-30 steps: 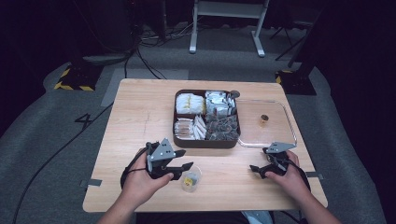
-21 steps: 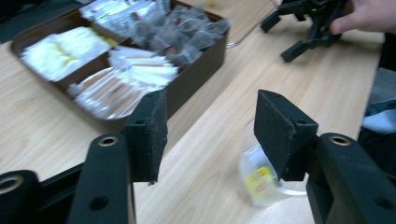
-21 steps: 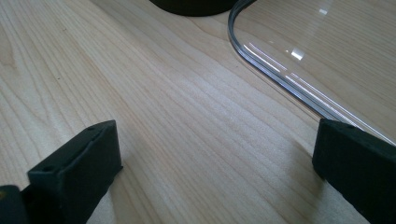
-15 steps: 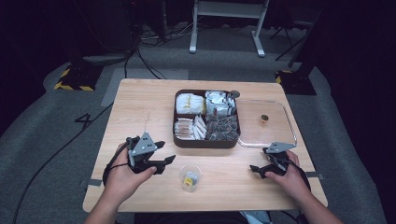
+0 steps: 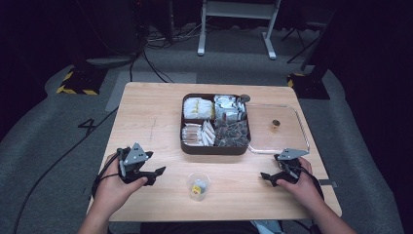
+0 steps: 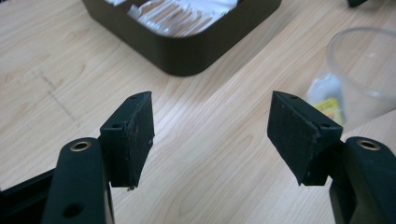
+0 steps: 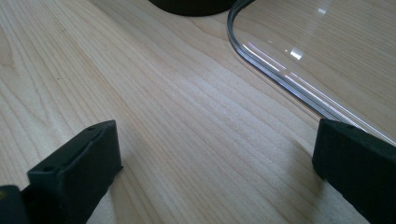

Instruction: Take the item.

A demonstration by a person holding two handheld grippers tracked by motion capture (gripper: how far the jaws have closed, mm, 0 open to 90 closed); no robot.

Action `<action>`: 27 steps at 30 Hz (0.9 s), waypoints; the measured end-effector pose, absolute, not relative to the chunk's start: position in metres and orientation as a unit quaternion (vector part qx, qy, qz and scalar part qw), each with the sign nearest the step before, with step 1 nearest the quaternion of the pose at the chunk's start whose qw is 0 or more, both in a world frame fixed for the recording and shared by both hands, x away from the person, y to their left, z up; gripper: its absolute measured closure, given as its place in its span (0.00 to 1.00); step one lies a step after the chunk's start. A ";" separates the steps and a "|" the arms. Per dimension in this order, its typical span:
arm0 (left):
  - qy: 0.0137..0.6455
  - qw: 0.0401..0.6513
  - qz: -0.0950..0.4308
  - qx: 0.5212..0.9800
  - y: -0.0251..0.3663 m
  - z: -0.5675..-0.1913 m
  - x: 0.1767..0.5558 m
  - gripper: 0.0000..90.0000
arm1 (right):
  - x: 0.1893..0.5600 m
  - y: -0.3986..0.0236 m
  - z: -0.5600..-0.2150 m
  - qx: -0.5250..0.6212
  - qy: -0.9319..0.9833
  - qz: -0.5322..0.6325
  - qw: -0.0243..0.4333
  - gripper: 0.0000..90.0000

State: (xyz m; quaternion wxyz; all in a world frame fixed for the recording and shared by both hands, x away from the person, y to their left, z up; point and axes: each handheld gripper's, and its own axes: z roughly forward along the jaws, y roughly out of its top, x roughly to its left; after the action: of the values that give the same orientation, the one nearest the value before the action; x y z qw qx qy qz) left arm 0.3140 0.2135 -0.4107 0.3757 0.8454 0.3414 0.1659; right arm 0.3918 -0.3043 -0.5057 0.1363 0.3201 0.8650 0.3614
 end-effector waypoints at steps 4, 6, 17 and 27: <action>0.348 0.359 0.171 0.849 0.220 -0.419 0.315 0.35 | 0.392 -0.304 -0.506 0.320 0.865 0.361 0.136 0.01; 0.350 0.357 0.167 0.850 0.222 -0.424 0.316 0.35 | 0.392 -0.304 -0.506 0.320 0.865 0.361 0.136 0.01; 0.371 0.337 0.148 0.852 0.237 -0.450 0.314 0.33 | 0.392 -0.304 -0.506 0.320 0.865 0.361 0.136 0.01; 0.388 0.337 0.143 0.846 0.253 -0.477 0.310 0.31 | 0.392 -0.304 -0.506 0.320 0.865 0.361 0.136 0.01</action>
State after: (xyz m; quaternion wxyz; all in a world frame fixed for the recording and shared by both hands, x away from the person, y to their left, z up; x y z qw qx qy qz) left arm 0.3100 0.2532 -0.4773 0.3370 0.8458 0.3879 0.1435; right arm 0.3918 -0.3043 -0.5057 0.1362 0.3202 0.8651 0.3614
